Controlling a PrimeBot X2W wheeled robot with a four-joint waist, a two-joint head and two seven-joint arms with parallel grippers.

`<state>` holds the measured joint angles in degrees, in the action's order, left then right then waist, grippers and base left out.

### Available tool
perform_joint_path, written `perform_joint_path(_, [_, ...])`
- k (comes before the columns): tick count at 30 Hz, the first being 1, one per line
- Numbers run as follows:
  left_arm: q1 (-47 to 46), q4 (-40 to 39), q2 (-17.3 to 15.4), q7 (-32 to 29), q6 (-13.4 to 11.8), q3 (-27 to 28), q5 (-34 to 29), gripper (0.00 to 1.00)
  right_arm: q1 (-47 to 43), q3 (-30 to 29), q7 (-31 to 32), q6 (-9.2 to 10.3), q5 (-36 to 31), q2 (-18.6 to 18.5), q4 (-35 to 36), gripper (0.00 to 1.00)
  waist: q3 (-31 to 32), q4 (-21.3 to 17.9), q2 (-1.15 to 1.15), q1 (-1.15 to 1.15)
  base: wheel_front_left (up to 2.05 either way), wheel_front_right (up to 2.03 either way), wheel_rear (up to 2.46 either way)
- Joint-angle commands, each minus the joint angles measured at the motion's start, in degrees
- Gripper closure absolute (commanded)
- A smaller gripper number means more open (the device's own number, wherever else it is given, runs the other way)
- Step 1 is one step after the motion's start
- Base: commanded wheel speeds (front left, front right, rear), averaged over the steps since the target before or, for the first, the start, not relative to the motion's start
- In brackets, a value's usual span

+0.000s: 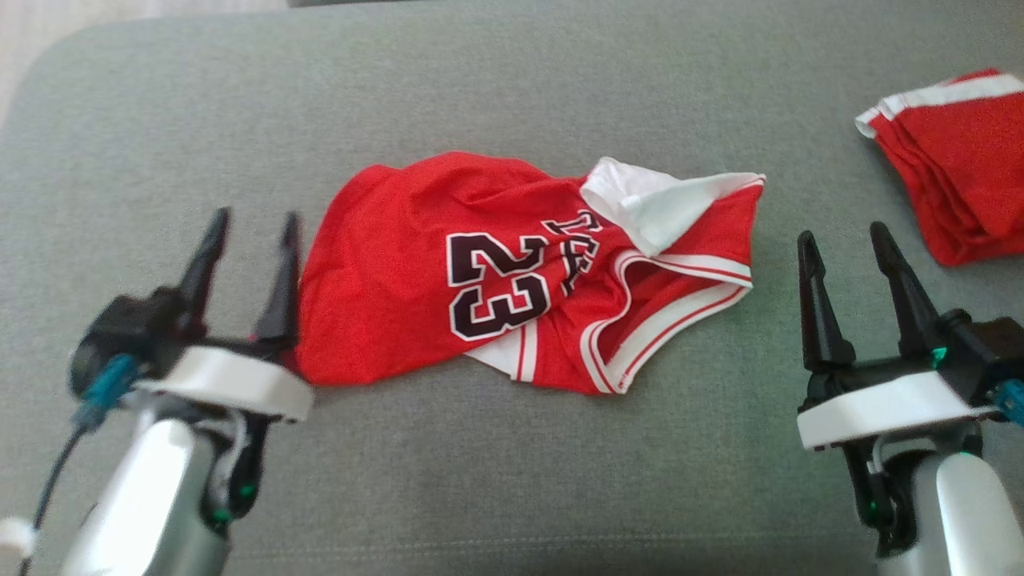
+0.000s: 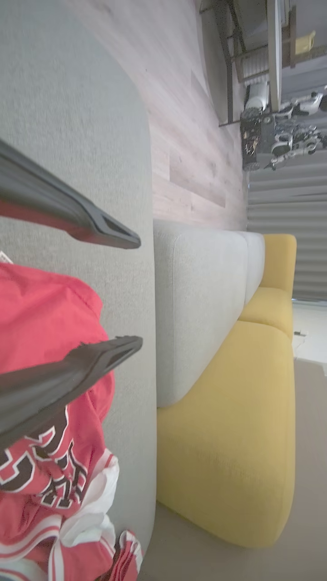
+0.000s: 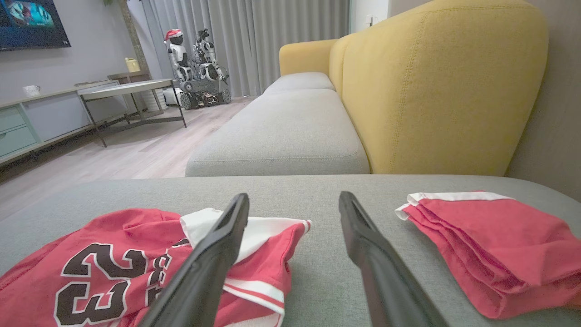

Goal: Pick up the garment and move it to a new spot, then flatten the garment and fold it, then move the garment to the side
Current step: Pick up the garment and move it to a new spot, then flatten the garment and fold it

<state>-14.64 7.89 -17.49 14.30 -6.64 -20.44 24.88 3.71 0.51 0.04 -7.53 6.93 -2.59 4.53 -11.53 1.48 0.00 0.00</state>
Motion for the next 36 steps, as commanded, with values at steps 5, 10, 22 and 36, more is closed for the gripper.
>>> perform_joint_path(5, [3.50,-3.39,-2.44,0.68,-0.33,6.71,0.07,0.00,-1.33,0.94,0.85,0.04,-0.87,-0.29,1.85,0.00,2.56,1.75,0.00,0.00,0.00,0.00,0.00])
perform_joint_path(10, [7.62,-4.14,-2.61,0.69,0.13,7.20,-0.25,0.00,-2.84,1.03,1.22,0.04,-1.19,-0.29,1.46,0.00,4.78,2.08,0.00,0.00,0.00,0.00,0.00])
perform_joint_path(22, [12.41,-6.18,-2.95,-1.07,-0.36,5.97,0.27,0.00,-5.75,0.94,1.70,0.04,-0.83,-0.29,1.55,0.00,7.83,1.64,0.00,0.00,0.00,0.00,0.00])
perform_joint_path(36, [12.68,-7.05,-3.49,-2.62,-0.86,5.46,0.82,0.00,-5.85,0.69,1.70,0.04,-0.40,-0.29,1.87,0.00,7.89,1.66,0.00,0.00,0.00,0.00,0.00])
